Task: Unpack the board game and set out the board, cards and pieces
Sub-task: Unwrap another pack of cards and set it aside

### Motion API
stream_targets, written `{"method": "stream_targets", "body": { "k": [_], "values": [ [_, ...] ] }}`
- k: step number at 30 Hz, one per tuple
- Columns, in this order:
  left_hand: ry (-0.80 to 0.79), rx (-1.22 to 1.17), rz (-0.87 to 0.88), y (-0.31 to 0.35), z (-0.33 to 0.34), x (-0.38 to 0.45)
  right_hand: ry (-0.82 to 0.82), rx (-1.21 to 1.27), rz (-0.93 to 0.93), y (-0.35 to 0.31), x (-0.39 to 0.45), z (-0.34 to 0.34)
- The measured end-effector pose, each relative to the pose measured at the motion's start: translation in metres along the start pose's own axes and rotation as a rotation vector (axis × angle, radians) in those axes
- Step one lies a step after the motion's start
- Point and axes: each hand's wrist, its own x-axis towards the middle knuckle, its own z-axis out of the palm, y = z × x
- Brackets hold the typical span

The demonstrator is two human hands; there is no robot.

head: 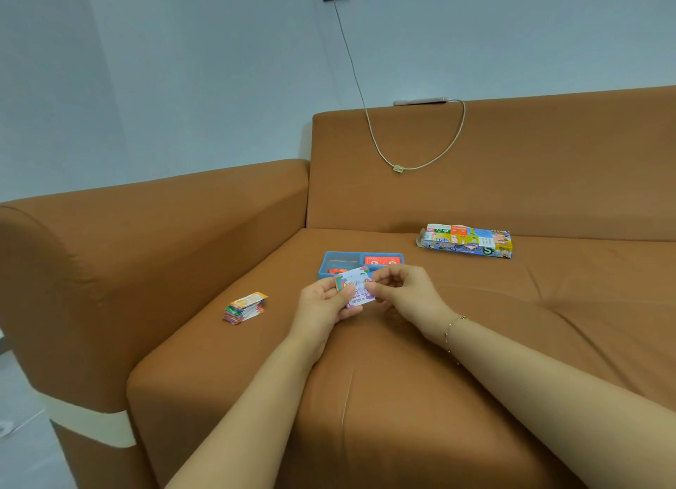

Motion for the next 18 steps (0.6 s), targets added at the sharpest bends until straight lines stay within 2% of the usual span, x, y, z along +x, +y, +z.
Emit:
{"method": "stream_targets", "body": {
  "k": [5,11,18],
  "values": [
    [0.003,-0.002,0.01,-0.0009,0.0,-0.0003,0.04,0.003,-0.01,-0.0049,0.0002,0.0004],
    [0.018,-0.007,0.013,-0.002,0.0001,0.0002,-0.012,0.086,0.043,-0.0076,0.0036,0.0008],
    [0.011,0.024,0.003,-0.0028,0.0,0.0009,0.001,-0.019,0.028,-0.0058,0.003,0.0021]
  ]
}}
